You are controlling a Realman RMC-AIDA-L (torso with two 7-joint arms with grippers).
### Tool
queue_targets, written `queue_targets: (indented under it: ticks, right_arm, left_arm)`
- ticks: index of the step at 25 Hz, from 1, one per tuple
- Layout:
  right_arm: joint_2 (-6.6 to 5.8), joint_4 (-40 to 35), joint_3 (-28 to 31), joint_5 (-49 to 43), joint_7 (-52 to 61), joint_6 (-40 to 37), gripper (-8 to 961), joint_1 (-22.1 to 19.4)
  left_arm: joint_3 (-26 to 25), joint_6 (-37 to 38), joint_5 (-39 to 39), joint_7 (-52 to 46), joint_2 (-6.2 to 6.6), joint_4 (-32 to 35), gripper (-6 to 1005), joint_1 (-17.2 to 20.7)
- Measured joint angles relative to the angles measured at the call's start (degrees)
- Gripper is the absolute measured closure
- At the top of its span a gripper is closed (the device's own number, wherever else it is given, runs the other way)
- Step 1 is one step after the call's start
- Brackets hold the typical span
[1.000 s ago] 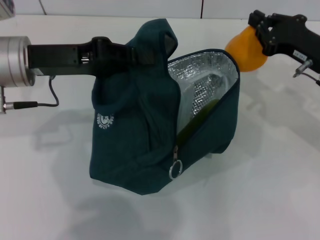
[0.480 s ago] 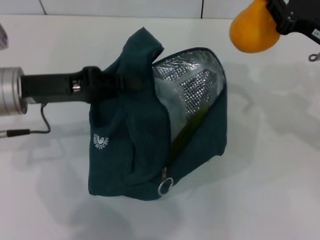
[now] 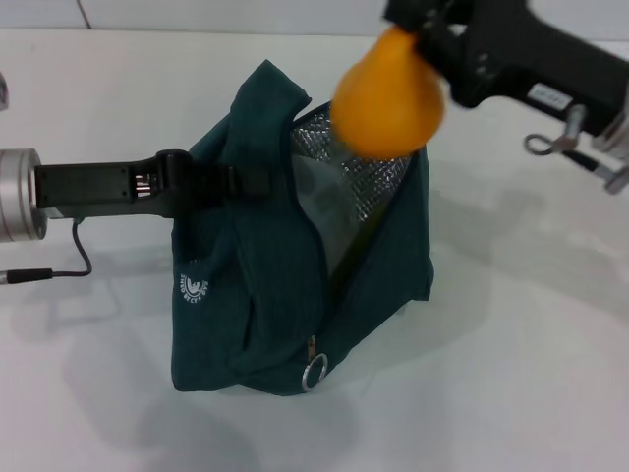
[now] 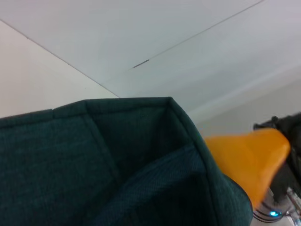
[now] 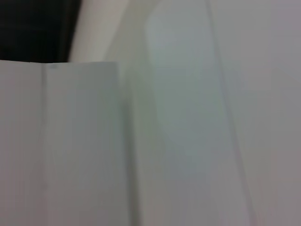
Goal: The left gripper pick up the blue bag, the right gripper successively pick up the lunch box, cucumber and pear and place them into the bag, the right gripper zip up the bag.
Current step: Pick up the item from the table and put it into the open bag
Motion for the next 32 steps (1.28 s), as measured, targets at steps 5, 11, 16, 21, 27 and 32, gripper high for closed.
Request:
queue_targets:
  ticks: [5,11,16,21,27,32]
  right_arm:
    - [0.12,1.36,-4.86,-0.31,1.99,-0.08,852,3.03]
    - [0.20,3.65,-8.41,-0.32,3.89,-0.55,836,4.76]
    - [0.26,5.23,-9.63,-0.31,5.00,-2.00,823,4.52]
    - [0.32,7.86,-9.71,-0.29,5.25,-3.84,810,4.79]
    - [0.47,9.09,-9.72,0.15,6.29,-5.15,794,4.69]
    - [0.46,10.63,-9.23,0.91,8.39,-5.29,781,4.81]
  left_arm:
    - [-0.12,0.03,0.08,0.42,0.01,0.00,926,-0.22]
    - [-0.44,0.02,-0.02,0.55,0.15,-0.02,926,0.07]
    - [-1.24,-0.02,-0.26,0.82,0.39,-1.10,926,0.35]
    - [-1.95,-0.05,-0.24,1.44,0.70,-2.32,925,0.32]
    - [-1.94,-0.05,-0.20,1.57,0.70,-2.37,925,0.25]
    - [-1.78,-0.05,-0.12,1.78,0.59,-2.57,924,0.14]
